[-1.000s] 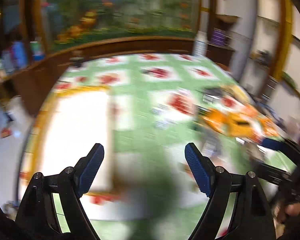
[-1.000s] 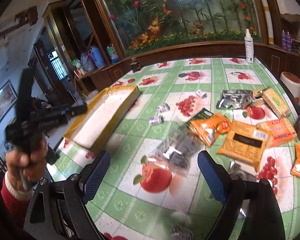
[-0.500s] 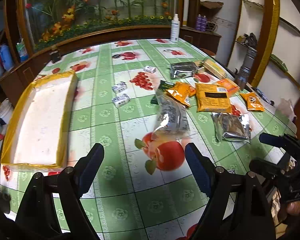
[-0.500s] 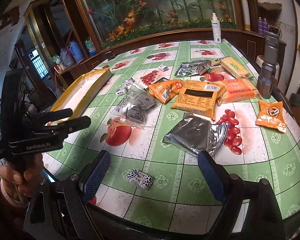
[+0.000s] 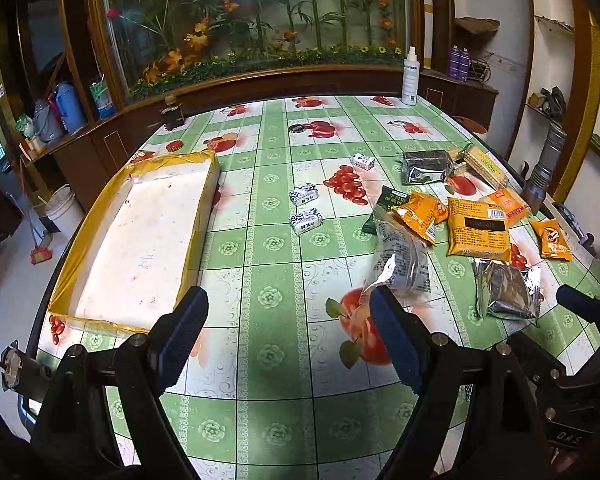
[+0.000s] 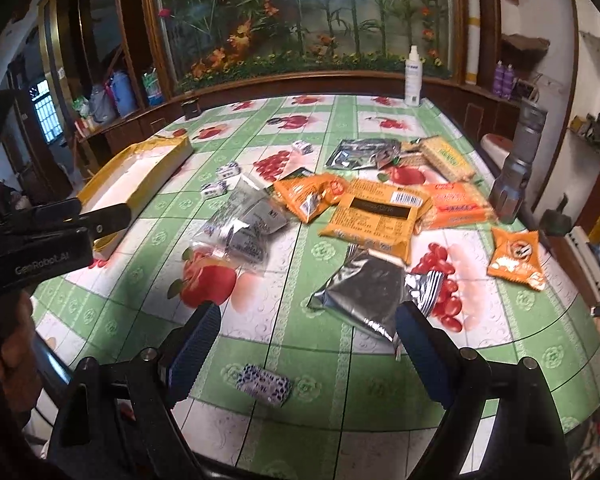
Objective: Organize snacks
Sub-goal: 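Move left tool toward clear plastic bag while right tool approaches black-and-white candy, then close left tool on clear plastic bag while right tool grasps black-and-white candy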
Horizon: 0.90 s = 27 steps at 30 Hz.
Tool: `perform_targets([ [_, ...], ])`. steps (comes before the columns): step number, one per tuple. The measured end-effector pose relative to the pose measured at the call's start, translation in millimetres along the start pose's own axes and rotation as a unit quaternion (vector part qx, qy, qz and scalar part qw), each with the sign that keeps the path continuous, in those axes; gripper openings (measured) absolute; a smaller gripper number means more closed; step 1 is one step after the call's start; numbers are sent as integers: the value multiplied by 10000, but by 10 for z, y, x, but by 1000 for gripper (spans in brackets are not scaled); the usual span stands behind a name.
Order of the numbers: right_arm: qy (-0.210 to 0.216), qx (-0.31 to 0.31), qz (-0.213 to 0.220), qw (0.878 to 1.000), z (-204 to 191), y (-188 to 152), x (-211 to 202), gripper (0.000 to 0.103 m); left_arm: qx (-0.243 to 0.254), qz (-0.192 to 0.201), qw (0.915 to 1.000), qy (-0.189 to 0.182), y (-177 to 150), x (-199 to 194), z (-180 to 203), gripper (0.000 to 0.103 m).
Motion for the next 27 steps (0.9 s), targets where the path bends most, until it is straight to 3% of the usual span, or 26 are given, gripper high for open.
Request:
perform_targets([
  [12, -790, -598, -12, 9951, -36, 137, 140, 91, -118, -207, 9997, -16, -78, 199, -307, 83],
  [21, -864, -686, -100, 9938, -20, 117, 169, 91, -115, -271, 9995, -117, -168, 189, -369, 84],
  [23, -782, -639, -125, 9948, -14, 103, 171, 91, -68, -299, 9993, -220, -175, 195, -328, 83],
  [26, -125, -434, -199, 9988, -43, 39, 155, 91, -7, -373, 9975, -600, -144, 242, -203, 83],
  [27, 310, -349, -264, 9986, -78, -15, 145, 91, 10, -408, 9966, -716, -127, 276, -154, 83],
])
Point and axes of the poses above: each gripper's, at about its wrist camera, not at the fingertips, and x roughly the way its jaws point, z to its right, y to its top, the point moved 7 cm from there along x, roughly the way its jaws point, and after that the axes turned 13 degrees about z, right-handed, at the moved point
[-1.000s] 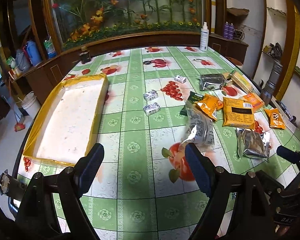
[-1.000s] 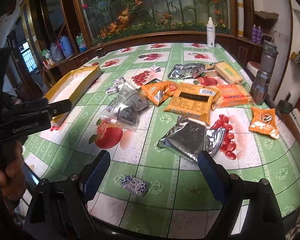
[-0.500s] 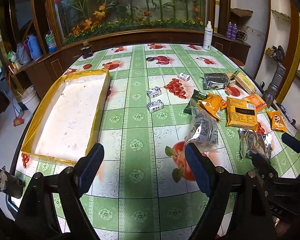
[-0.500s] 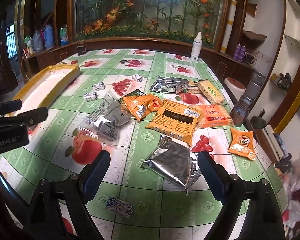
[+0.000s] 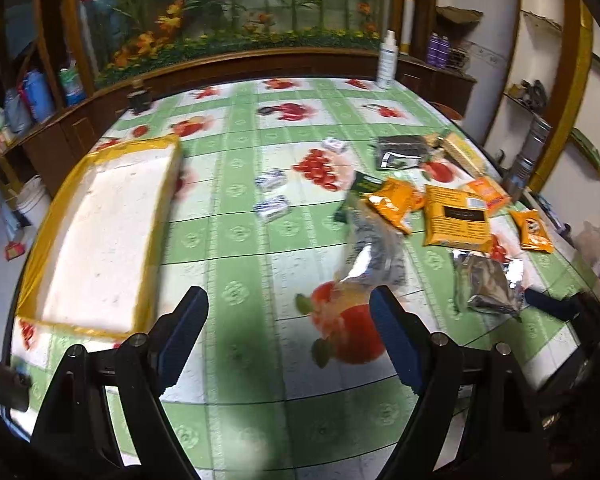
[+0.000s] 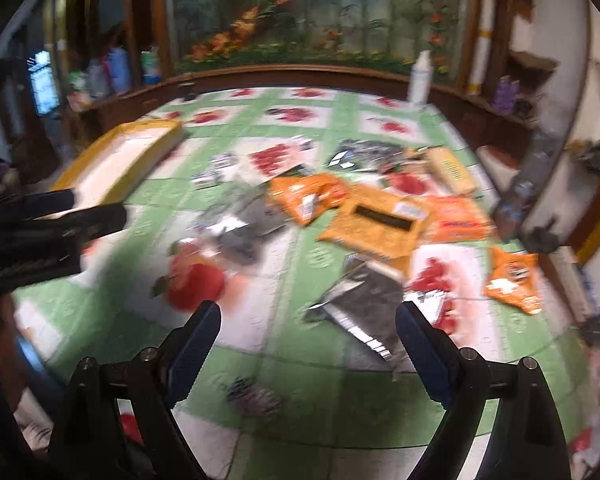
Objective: Organize snacks
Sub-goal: 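Close left tool on clear plastic bag while right tool grasps black-and-white candy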
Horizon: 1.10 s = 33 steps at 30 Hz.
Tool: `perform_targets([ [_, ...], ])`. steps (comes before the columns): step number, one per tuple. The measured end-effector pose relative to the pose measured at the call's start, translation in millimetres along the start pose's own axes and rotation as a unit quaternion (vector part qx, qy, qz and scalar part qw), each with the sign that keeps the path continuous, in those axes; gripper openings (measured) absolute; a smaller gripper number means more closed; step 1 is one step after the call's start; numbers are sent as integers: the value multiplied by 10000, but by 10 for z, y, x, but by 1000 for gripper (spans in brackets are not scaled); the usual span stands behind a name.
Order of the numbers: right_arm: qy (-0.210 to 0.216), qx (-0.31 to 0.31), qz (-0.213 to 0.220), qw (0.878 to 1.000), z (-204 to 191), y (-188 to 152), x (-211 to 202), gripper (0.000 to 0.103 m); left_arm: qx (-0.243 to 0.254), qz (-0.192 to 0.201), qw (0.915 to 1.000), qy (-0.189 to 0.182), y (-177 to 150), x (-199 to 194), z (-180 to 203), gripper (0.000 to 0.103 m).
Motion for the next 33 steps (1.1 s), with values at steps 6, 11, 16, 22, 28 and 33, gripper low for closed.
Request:
perform_targets([
  [6, 926, 120, -459, 9946, -13, -365, 71, 90, 414, -298, 9975, -498, 9, 304, 372, 83],
  [11, 1240, -97, -493, 9910, -86, -435, 103, 90, 560, -573, 9948, -633, -55, 537, 511, 83],
  [16, 1311, -698, -616, 9870, -254, -520, 179, 85, 489, -832, 9923, -776, -89, 714, 541, 83],
  [22, 1045, -1049, -617, 9871, -240, -532, 249, 55, 212, -1080, 9905, -822, -233, 839, 403, 72],
  [28, 991, -578, -612, 9915, -53, -465, 232, 20, 55, -1024, 9907, -895, -207, 746, 268, 64],
  [33, 1028, -288, -645, 9922, -8, -419, 215, 20, -153, -981, 9913, -866, -173, 656, 57, 62],
])
Point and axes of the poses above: each gripper's, at about its wrist camera, not at the fingertips, and x roughly the way its jaws point, z to its right, y to its top, the point moved 7 cm from there along x, roughly the way its jaws point, and after that the axes turned 13 degrees about z, right-handed, at the moved point
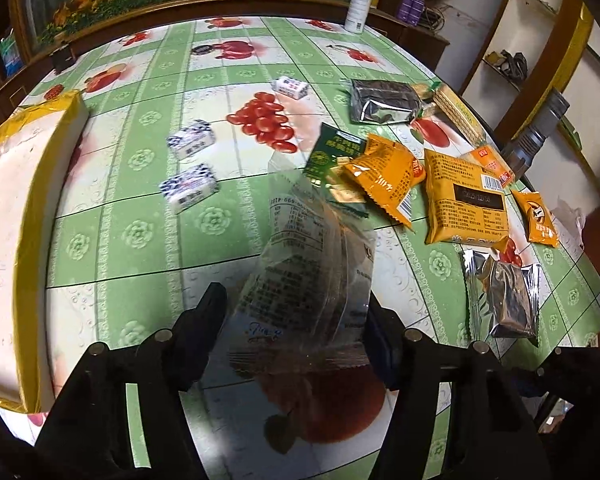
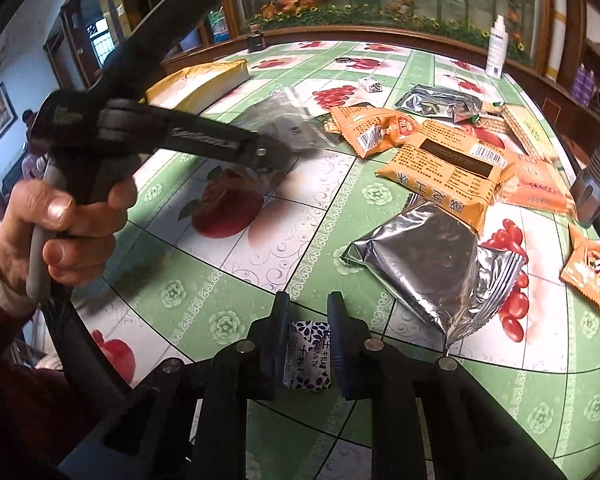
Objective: Organize snacks
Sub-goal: 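Close left tool on clear plastic bag while right tool grasps black-and-white candy, then carry clear bag into yellow-rimmed tray, open left tool while right tool holds candy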
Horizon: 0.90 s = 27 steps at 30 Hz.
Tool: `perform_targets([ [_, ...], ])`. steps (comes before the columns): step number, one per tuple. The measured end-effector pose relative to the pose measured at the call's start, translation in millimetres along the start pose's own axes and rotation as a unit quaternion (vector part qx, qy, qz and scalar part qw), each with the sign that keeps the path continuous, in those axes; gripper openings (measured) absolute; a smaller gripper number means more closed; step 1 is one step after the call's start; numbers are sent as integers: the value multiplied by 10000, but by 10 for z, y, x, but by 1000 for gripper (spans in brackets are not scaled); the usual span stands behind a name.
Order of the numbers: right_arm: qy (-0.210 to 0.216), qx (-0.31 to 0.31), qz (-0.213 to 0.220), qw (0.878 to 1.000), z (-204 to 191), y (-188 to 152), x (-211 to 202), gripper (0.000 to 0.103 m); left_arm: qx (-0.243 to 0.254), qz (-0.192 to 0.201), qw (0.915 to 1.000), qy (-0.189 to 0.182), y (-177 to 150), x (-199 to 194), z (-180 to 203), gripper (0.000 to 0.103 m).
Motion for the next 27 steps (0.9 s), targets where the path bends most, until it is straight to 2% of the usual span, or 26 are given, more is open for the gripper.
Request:
perform_targets([
  [6, 137, 91, 82, 9998, -87, 70, -57, 20, -138, 174, 9998, 1, 25, -268, -204, 61],
  [10, 359, 232, 233, 9988, -195, 251, -33, 20, -346, 404, 9986, 56, 77, -524, -404, 55],
  [11, 457, 286, 307, 9981, -239, 331, -19, 20, -403, 472, 9980, 74, 91, -594, -469, 53],
  [14, 748, 447, 458, 9951, -374, 552, 84, 20, -549, 702, 9957, 247, 155, -812, -710, 35],
  [15, 838, 476, 503, 9941, -430, 628, 121, 20, -631, 776, 9945, 308, 179, -873, -804, 10],
  [16, 930, 506, 554, 9928, -493, 715, 165, 20, -718, 827, 9933, 380, 195, -922, -915, 1],
  [20, 1168, 521, 656, 9896, -723, 1016, 363, 20, -911, 897, 9901, 578, 188, -982, -1229, 0],
  [23, 1300, 469, 707, 9879, -874, 1211, 477, 19, -1071, 829, 9900, 402, 156, -988, -1330, 0],
  [25, 1269, 370, 752, 9884, -934, 1294, 509, 19, -991, 812, 9914, 271, 142, -983, -1270, 10],
  [26, 1286, 368, 772, 9880, -943, 1313, 514, 19, -845, 766, 9931, 290, 127, -963, -1191, 32],
  [27, 1320, 401, 782, 9873, -938, 1321, 512, 19, -742, 758, 9938, 320, 112, -950, -1119, 65],
])
Point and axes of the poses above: each gripper's, at about its wrist camera, not at the fingertips, and x roughly the way its jaws point, z to its right, y to its top, the point moved 7 cm from there along x, roughly the way its jaws point, and after that the axes turned 13 degrees about z, right-handed, at the moved point
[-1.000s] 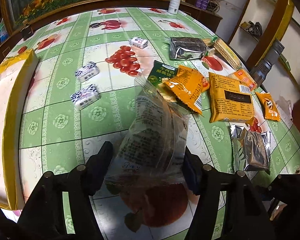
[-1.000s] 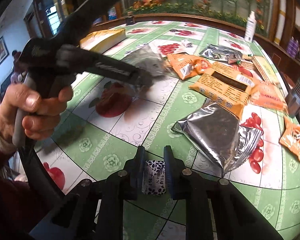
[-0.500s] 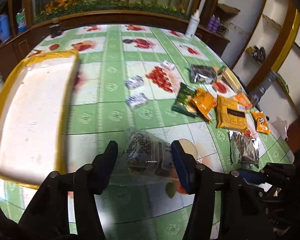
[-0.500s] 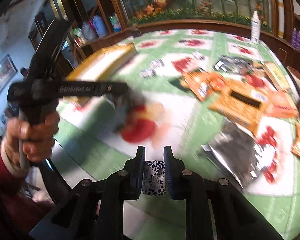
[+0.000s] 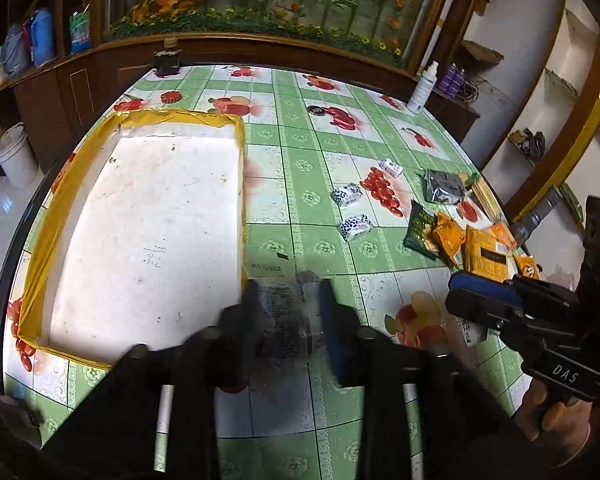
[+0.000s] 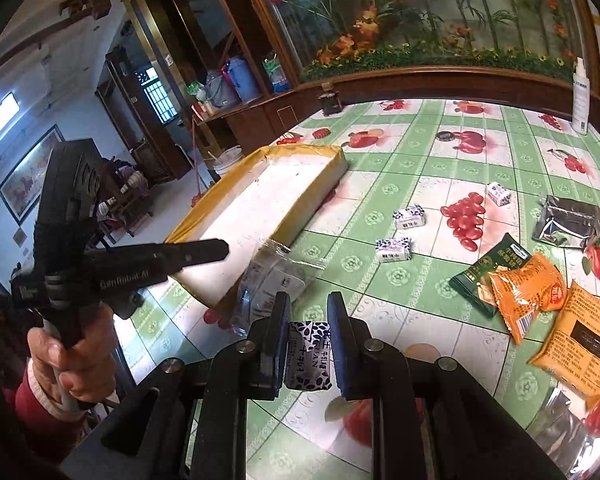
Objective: Organize snacks
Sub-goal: 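Carry clear bag into yellow-rimmed tray, open left tool while right tool holds candy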
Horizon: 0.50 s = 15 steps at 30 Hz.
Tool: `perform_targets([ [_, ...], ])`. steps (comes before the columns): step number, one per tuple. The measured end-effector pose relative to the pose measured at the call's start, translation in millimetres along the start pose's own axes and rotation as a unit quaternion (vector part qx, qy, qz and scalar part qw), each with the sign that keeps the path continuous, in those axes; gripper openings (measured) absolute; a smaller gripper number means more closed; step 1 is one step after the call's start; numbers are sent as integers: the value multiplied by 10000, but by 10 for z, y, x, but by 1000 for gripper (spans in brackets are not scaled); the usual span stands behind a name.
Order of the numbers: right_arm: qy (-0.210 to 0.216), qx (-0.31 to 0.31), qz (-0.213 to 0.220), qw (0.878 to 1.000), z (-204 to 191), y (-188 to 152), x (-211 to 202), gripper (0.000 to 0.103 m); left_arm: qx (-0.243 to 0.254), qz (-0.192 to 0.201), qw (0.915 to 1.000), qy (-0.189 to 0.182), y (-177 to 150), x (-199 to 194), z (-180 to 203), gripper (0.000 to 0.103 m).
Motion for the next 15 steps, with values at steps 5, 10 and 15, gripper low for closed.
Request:
perform_targets([
  [5, -118, 132, 28, 9998, 135, -55, -90, 20, 523, 88, 9963, 684, -162, 95, 255, 80],
  [10, -212, 194, 129, 9995, 259, -12, -192, 20, 704, 45, 9926, 985, -221, 213, 308, 80],
  [15, -268, 286, 394, 9985, 371, 110, -377, 20, 1091, -167, 9870, 1169, -419, 326, 538, 80],
])
Point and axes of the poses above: each gripper's, at about its wrist camera, not at the fingertips, and x roughly the way its jaws point, z to its right, y to its top, the point moved 7 cm from there along x, roughly the way its jaws point, and after that the axes turned 13 degrees about z, right-handed, at the moved point
